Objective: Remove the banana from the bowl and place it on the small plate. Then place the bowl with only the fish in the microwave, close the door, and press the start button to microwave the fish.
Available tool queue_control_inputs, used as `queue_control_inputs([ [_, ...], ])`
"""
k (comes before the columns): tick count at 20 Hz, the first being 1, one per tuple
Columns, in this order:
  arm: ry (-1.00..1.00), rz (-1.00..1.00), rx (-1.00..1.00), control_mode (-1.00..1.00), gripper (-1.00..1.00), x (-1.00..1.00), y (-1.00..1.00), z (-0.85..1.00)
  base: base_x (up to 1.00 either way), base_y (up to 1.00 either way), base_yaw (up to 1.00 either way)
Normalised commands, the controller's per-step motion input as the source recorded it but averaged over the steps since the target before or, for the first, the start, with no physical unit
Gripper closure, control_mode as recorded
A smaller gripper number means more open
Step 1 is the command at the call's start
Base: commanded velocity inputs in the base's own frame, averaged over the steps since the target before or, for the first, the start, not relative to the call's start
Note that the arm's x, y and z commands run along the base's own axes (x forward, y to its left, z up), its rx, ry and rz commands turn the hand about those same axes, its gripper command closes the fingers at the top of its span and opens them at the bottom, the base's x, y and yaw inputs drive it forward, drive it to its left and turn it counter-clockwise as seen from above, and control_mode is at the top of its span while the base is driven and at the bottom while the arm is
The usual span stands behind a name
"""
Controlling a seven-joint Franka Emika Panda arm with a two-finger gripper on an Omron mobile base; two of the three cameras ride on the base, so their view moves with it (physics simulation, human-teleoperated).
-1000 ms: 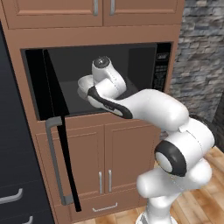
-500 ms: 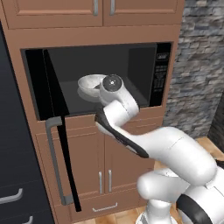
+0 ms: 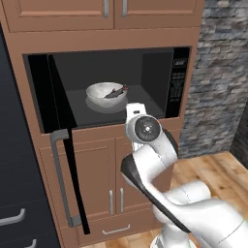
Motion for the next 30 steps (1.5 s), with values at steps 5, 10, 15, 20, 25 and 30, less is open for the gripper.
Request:
queue_control_inputs([
  [5, -0.04, 0.0, 0.03, -1.0, -1.0, -1.0, -0.07, 0.36, 0.0, 0.0, 0.0],
  [10, -0.06, 0.0, 0.01, -1.0, -1.0, -1.0, 0.0, 0.28, 0.0, 0.0, 0.0],
  [15, -0.09, -0.02, 0.0, -1.0, -1.0, -1.0, 0.0, 0.21, 0.0, 0.0, 0.0],
  [20, -0.2, 0.0, 0.0, -1.0, -1.0, -1.0, 0.0, 0.0, 0.0, 0.0, 0.0],
  [25, -0.16, -0.01, 0.0, -1.0, -1.0, -1.0, 0.01, 0.09, 0.0, 0.0, 0.0],
  [30, -0.11, 0.0, 0.0, -1.0, -1.0, -0.57, 0.54, 0.04, 0.0, 0.0, 0.0],
])
